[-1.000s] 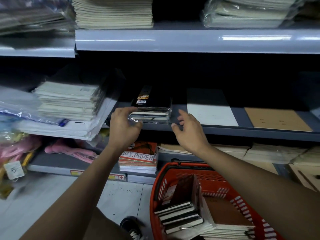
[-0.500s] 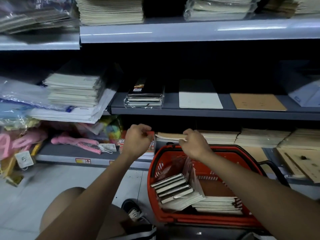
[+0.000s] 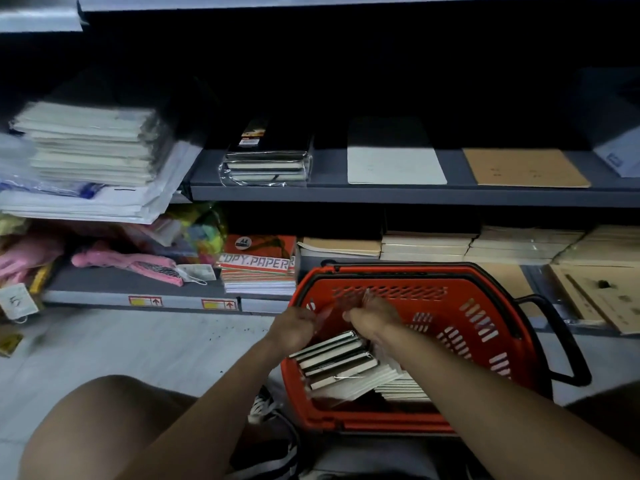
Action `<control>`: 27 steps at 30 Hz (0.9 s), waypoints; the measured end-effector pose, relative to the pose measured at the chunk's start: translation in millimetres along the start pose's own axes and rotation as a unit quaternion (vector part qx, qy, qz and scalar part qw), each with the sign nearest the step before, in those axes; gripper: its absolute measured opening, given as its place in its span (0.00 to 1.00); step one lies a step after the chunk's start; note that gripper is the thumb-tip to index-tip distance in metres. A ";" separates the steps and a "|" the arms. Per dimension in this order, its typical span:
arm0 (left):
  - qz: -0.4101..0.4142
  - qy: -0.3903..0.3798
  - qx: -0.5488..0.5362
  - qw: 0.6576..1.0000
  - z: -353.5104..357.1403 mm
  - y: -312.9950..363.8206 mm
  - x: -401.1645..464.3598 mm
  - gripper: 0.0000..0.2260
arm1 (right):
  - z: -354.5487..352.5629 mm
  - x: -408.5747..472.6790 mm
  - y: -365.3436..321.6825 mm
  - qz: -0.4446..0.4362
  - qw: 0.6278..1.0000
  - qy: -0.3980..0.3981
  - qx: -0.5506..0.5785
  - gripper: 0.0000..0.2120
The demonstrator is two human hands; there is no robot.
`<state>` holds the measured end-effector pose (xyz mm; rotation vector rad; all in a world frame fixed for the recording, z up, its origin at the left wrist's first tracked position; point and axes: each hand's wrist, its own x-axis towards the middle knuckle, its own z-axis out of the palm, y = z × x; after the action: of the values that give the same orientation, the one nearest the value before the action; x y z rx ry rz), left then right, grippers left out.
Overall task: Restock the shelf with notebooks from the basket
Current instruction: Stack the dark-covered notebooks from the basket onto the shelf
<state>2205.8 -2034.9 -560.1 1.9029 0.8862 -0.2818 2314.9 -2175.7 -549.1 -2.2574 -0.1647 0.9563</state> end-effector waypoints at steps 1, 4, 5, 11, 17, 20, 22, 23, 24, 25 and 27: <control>-0.001 0.005 0.004 1.000 2.5 -1.7 5.3 0.13 | -0.4 2.5 -0.7 0.011 1.000 -0.001 0.016 0.05; 0.006 -0.003 0.024 1.000 9.2 -2.1 14.8 0.09 | -2.4 10.7 -4.9 0.037 0.999 0.016 0.023 0.03; 0.002 -0.009 0.033 0.999 10.8 -2.4 18.4 0.08 | -3.7 11.0 -7.7 0.046 0.998 0.018 0.025 0.01; -0.010 -0.039 0.085 0.996 13.3 9.3 22.0 0.12 | -12.0 12.2 -14.1 0.064 0.997 -0.031 0.006 0.04; -0.010 -0.032 0.077 0.996 11.4 12.3 16.0 0.13 | -2.6 9.2 -8.8 0.093 0.994 -0.032 0.054 0.18; -0.008 -0.012 0.049 0.999 12.8 14.8 12.1 0.11 | -6.9 4.0 -8.9 0.121 0.986 -0.041 0.105 0.13; -0.013 -0.004 0.044 0.999 14.4 18.1 8.3 0.09 | -12.9 -4.2 -9.3 0.129 0.981 -0.044 0.137 0.08; -0.022 -0.005 0.043 0.999 14.8 19.8 5.6 0.10 | -16.3 -8.6 -9.0 0.132 0.978 -0.048 0.154 0.04; -0.034 -0.010 0.041 0.999 15.0 21.3 2.8 0.13 | -19.1 -13.8 -9.0 0.134 0.975 -0.053 0.171 0.03; -0.046 -0.017 0.040 0.998 14.6 22.5 -0.5 0.17 | -21.9 -18.8 -7.8 0.132 0.972 -0.056 0.185 0.03; -0.064 -0.011 0.018 0.998 13.3 23.5 -5.1 0.18 | -25.6 -28.9 -5.3 0.115 0.969 -0.047 0.214 0.05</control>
<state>2220.6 -2054.5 -547.9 1.8756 0.9964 -0.3970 2312.0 -2195.6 -515.8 -1.8586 0.2481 1.1012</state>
